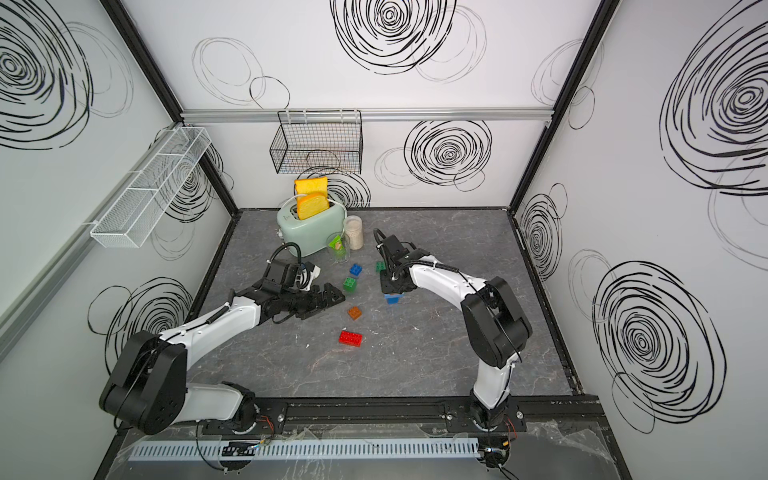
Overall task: Assemble the letter f with lego
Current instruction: Assemble the lego brick with the lego brick, then pick up the lego brick from the center of the board.
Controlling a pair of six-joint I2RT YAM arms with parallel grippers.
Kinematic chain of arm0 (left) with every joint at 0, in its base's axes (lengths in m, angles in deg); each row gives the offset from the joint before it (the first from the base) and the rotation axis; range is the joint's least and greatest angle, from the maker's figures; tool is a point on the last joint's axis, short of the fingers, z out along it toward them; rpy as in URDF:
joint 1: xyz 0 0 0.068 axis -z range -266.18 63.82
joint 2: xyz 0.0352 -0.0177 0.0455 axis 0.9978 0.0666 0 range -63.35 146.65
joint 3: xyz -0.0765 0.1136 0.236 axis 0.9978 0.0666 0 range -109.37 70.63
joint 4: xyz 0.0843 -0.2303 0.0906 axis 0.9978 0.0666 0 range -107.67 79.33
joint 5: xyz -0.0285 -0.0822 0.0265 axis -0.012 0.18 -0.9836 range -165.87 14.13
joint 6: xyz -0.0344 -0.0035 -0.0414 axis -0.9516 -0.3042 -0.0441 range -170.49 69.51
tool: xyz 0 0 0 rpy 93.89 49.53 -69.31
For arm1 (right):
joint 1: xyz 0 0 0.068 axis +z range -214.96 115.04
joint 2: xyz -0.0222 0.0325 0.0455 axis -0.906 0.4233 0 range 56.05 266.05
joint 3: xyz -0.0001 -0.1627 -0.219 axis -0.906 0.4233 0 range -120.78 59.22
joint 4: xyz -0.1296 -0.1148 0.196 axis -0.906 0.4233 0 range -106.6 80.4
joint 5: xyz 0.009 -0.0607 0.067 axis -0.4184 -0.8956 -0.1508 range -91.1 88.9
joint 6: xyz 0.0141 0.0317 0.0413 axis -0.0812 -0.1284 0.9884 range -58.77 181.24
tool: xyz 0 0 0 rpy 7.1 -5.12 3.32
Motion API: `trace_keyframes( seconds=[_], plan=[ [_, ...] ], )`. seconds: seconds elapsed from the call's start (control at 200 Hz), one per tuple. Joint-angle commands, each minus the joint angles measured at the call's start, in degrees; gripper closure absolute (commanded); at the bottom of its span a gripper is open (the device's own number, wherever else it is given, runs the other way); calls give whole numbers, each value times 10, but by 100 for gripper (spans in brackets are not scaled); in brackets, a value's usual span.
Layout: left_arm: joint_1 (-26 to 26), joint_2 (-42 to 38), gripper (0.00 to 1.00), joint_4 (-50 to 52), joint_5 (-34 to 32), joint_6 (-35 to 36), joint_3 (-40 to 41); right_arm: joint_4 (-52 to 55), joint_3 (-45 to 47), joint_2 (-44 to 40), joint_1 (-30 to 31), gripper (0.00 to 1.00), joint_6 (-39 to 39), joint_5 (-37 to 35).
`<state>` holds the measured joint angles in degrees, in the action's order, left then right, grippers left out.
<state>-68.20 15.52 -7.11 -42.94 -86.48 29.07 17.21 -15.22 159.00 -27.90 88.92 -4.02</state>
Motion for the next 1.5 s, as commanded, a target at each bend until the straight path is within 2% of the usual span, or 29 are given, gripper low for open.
trace_keyframes(
  seconds=[0.0, 0.385, 0.775, 0.99, 1.211, 1.496],
  plan=[
    [-7, -14, 1, -5, -3, 6, 8, 78, 1, 24, 8, 53, 8, 12],
    [-11, -16, 1, -14, -2, 0, 22, 86, -30, 24, 11, 48, -3, 17],
    [-45, -33, 0, 14, -5, 0, 16, 128, -124, 9, 44, 30, -37, -44],
    [-73, -55, 0, 50, -26, -18, 16, 105, -143, 23, 75, 25, -79, 1],
    [-109, -76, 0, 78, -32, -40, 26, 42, -110, 64, 121, 23, -134, 76],
    [-122, -79, 0, 80, -33, -38, 44, 1, -73, 115, 139, 24, -160, 99]
  ],
)
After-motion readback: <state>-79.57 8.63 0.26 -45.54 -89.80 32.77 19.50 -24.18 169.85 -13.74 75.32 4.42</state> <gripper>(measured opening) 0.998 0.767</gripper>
